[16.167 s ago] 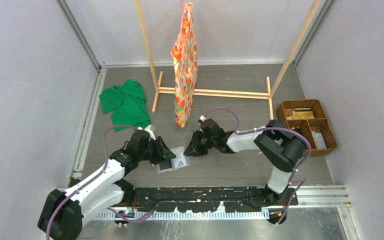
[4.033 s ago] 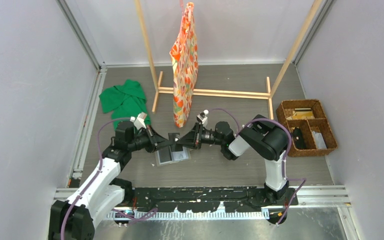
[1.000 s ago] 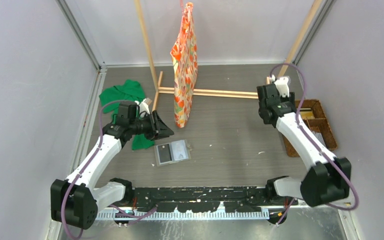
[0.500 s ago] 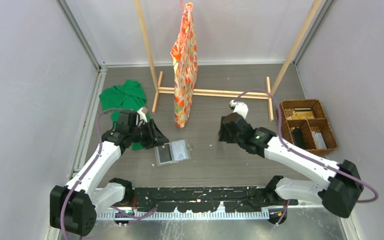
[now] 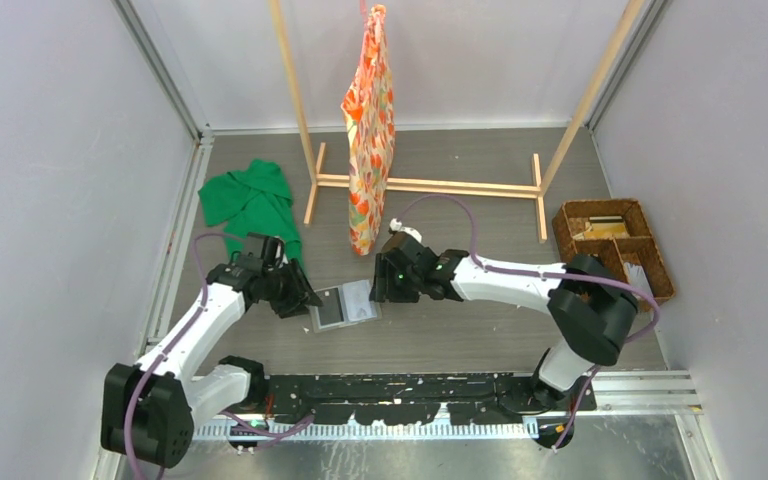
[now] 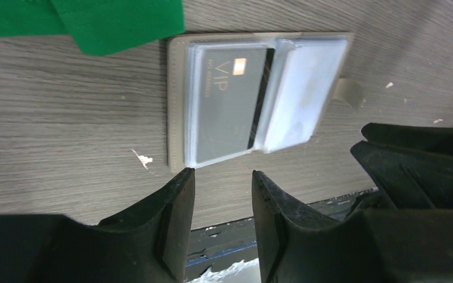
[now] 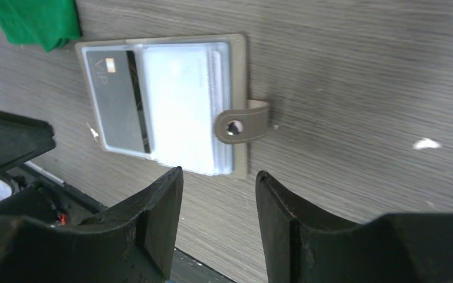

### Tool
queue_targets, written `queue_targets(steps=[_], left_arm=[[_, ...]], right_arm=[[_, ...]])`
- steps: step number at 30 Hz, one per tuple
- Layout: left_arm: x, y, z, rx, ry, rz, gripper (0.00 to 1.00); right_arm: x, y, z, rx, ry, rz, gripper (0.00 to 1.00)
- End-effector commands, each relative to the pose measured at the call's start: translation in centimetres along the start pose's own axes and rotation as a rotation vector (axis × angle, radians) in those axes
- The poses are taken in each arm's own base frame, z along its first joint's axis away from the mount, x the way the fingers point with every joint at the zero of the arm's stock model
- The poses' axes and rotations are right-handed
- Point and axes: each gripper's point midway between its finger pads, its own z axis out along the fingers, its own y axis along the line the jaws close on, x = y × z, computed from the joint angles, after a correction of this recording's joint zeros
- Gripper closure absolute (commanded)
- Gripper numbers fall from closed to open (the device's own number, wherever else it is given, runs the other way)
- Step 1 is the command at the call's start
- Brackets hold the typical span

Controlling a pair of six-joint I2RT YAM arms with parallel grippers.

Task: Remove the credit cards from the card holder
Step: Remove the credit card from the card holder.

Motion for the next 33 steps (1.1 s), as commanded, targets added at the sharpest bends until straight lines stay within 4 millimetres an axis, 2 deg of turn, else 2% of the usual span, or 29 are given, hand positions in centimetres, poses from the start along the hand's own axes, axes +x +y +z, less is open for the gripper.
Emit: queue_targets(steps=[1,12,21,24,28,33], left_arm=[[-0.4,1.0,1.4,-0.039,-0.01,-0.014,0.56],[0.2,0.0,3.2,0.057,0.021,-0.025,0.56],[0.2,-0.6,3.6,0.091,0.051,-0.002,0.59],[0.3,-1.1,3.8,0.118,0.065,0.003,0.59],[0.1,-2.7,3.6,0.201,0.061,0.002,0.59],[0.0,-1.7,3.6,0.145,0.055,-0.008,0.59]], right_arm=[[-1.7,4.5,0.4,-0.149,-0.026,0.021,0.47],[-0.8,3.1,1.6,-0.102,-0.001,0.015,0.47],[-0.4,2.3,2.1,-0.076,0.002,0.024,0.46],[-0.6,2.7,1.8,-0.093,-0.009,0.029,0.47],[-1.2,4.3,1.2,-0.171,-0.03,0.048,0.46],[-1.2,5.0,1.5,-0.198,-0.018,0.049,0.46]])
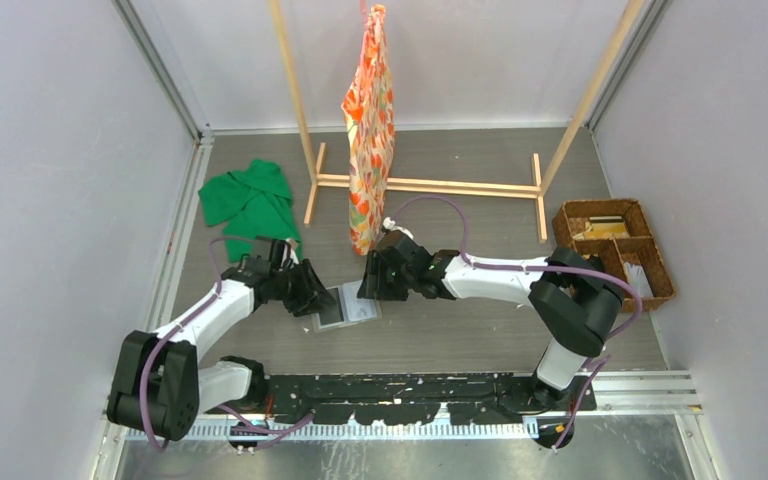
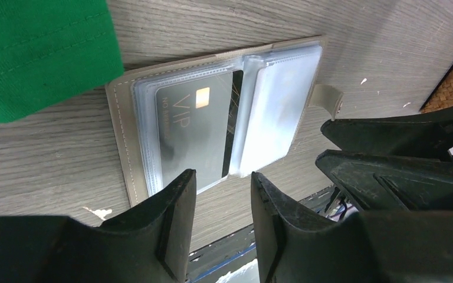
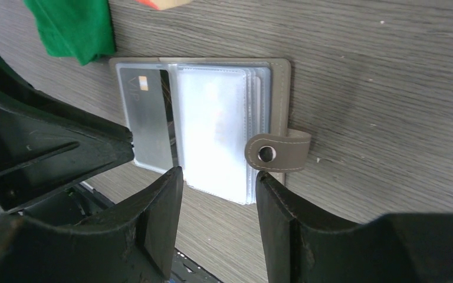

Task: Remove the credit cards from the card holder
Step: Remove the credit card from the card holder.

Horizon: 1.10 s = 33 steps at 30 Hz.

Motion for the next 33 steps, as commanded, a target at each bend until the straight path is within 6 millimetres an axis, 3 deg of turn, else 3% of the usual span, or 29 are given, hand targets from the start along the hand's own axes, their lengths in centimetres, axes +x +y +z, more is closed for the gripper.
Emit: queue_targets(steps=[1,5,11,28,33], left_arm=[[-0.5,0.1,-0.3,-0.02,-0.028,0.006,0.59],[-0.7,1.3,-0.8,-0.085,-0.066,0.02,0.57],[-0.4,2.0,0.1,-0.099,-0.036,0.005,0.57],[-0.7,2.4,0.0,-0.125,-0.06,0.024,0.57],[-0.4,2.7,0.2,-0.142,-0.055,0.035,0.58]], right_arm=[[-1.5,2.7,-0.7,-0.098,-0.041,0.013,0.46],[-1.4,2.6,-0.6,-0.097,-0.039,0.015,0.46],[-1.4,2.4,0.0,-0.082,-0.035,0.008,0.44],[-1.0,-1.0,1.7,0.045,-0.057,0.02,0.42],[-0.6,-1.2,2.5,0.048,-0.038,0.022,0.44]])
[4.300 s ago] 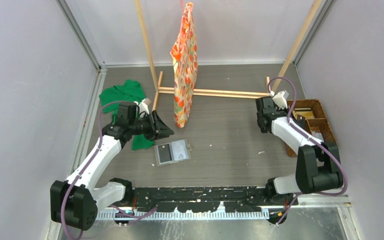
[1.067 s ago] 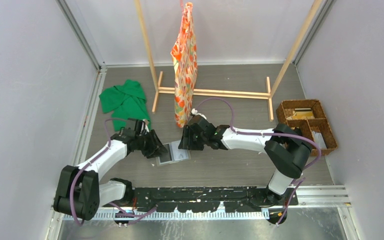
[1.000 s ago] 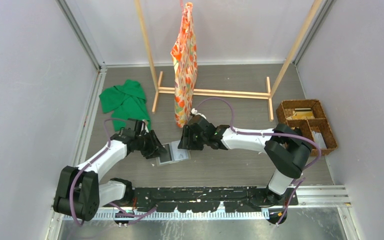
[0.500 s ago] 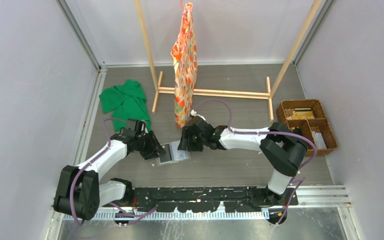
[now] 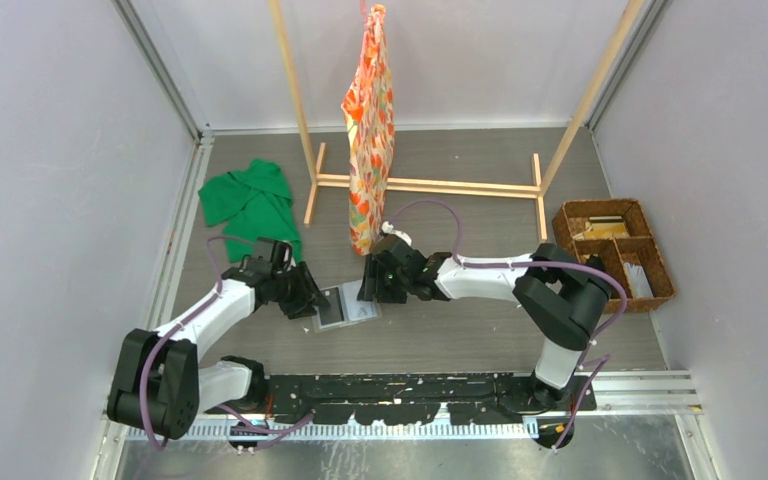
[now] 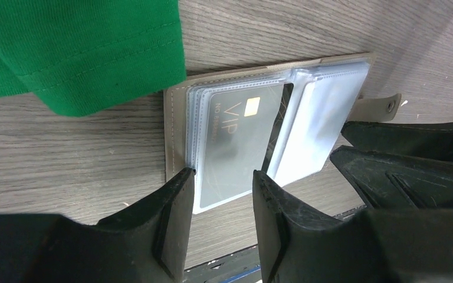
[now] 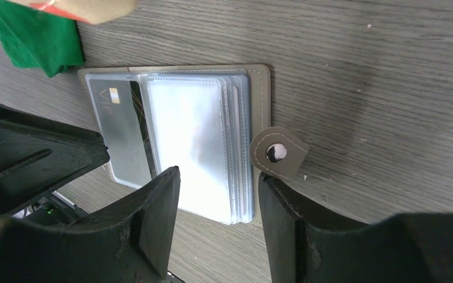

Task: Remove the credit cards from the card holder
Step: Remove the credit card from the card holder.

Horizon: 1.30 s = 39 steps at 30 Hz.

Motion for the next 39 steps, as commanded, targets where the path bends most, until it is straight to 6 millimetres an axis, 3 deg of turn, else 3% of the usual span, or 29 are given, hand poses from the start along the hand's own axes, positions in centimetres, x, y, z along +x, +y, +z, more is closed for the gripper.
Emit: queue_targets(steps=[1,13,22,24,31,39], left_arm=[[0.1,0.5,0.0,-0.024,-0.013,0.034,0.58],[0.7,-2.9,0.3,0.158,0.039,0.043,0.57],[-0.2,-6.5,-1.5,0.317,0.002,0.079,0.58],[-0.4,-6.3,-1.7,0.288,-0.003,0.07,0.58],[-1.5,-2.8,-2.8,0.06,-0.086,0.062,0.57],[-0.8,-0.5,-1.2,-0.033,-0.041,0.049,0.57]], right_arm=[[-0.7,0.0,0.8,0.011,-0.031,0.018,0.45],[0.2,-0.2,1.0,-0.005,0.001,0.036,0.46],[0.5,-0.4,1.1,-0.004,0.009,0.04,0.46],[0.5,-0.4,1.1,-0.005,0.008,0.042,0.46],[0.6,-0.4,1.1,-0.008,0.011,0.038,0.46],[0.8,-0.5,1.2,-0.004,0.02,0.036,0.46]])
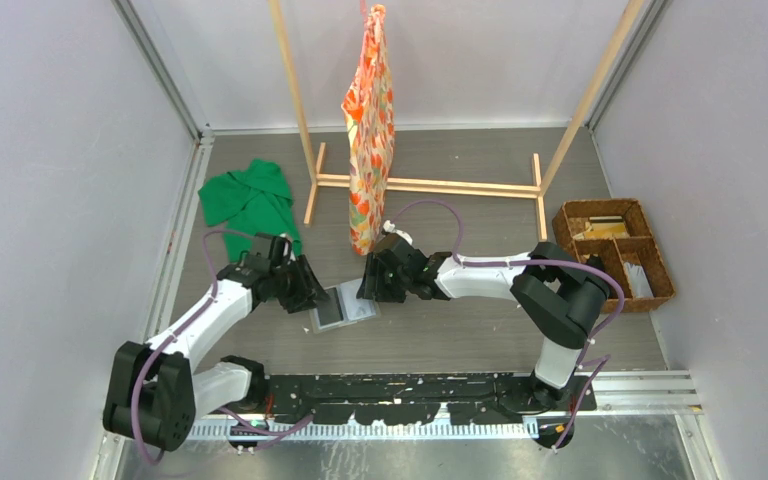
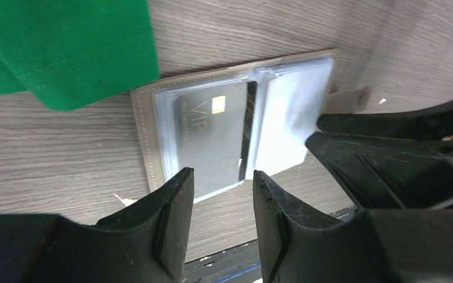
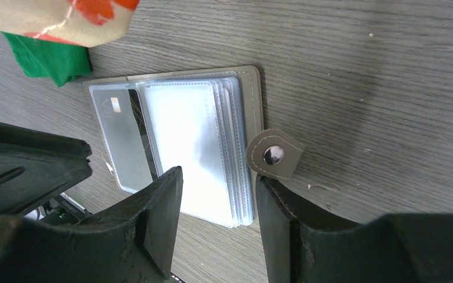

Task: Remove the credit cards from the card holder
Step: Remove the credit card from the card holder.

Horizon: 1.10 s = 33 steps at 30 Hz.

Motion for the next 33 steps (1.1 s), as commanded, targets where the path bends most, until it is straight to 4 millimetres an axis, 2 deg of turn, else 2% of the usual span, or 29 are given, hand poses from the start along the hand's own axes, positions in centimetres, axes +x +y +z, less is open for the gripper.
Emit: queue_targets(steps=[1,18,33], left_arm=[[0.3,1.5,0.5,-0.076,0.021,0.014,0.57],[0.9,2.3,1.5,-0.092,0.057,0.014,0.57],[1.2,-0.5,2.3,0.056,0.116,0.027,0.57]], right_arm=[[0.7,-0.8,0.6,0.016,0.018,0.005,0.46],[0.7,-1.0,0.7,0.024,0.019,0.002,0.45],[0.9,-1.2,0.8,0.03,0.023,0.006,0.45]])
